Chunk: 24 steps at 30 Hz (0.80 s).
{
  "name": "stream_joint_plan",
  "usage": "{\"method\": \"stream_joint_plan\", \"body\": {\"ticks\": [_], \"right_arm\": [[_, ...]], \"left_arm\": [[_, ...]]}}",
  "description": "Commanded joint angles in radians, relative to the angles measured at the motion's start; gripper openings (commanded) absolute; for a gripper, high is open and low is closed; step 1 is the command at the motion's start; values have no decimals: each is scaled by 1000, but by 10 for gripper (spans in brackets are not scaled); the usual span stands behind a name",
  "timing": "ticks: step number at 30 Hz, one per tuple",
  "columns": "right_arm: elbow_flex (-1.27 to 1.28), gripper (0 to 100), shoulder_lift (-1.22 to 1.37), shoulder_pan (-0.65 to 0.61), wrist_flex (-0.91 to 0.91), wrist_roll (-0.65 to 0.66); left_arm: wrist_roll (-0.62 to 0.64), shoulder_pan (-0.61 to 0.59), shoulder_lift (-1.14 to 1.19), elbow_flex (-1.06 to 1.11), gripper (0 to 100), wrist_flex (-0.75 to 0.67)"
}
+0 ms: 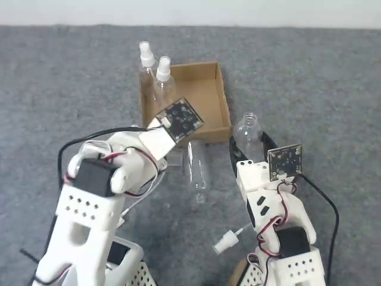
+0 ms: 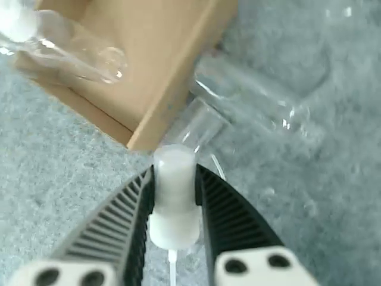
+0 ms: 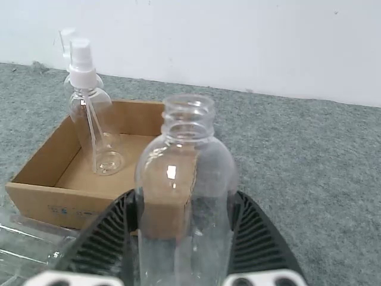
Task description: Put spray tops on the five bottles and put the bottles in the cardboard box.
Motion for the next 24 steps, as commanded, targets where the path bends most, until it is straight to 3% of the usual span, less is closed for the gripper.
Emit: {"method": "stream_joint_plan", "body": {"ticks": [1, 7, 14, 24], "right_arm": [[-11, 6, -28, 4, -16, -3], [-11, 6, -33, -2, -16, -3], [3, 7, -33, -64, -19, -3], [3, 7, -35, -67, -16, -3]], "left_arm": [[143, -6, -54, -96, 13, 6], [353, -6, -137, -174, 12, -23], [559, -5, -373, -96, 12, -255], [726, -6, -618, 108, 12, -520]]}}
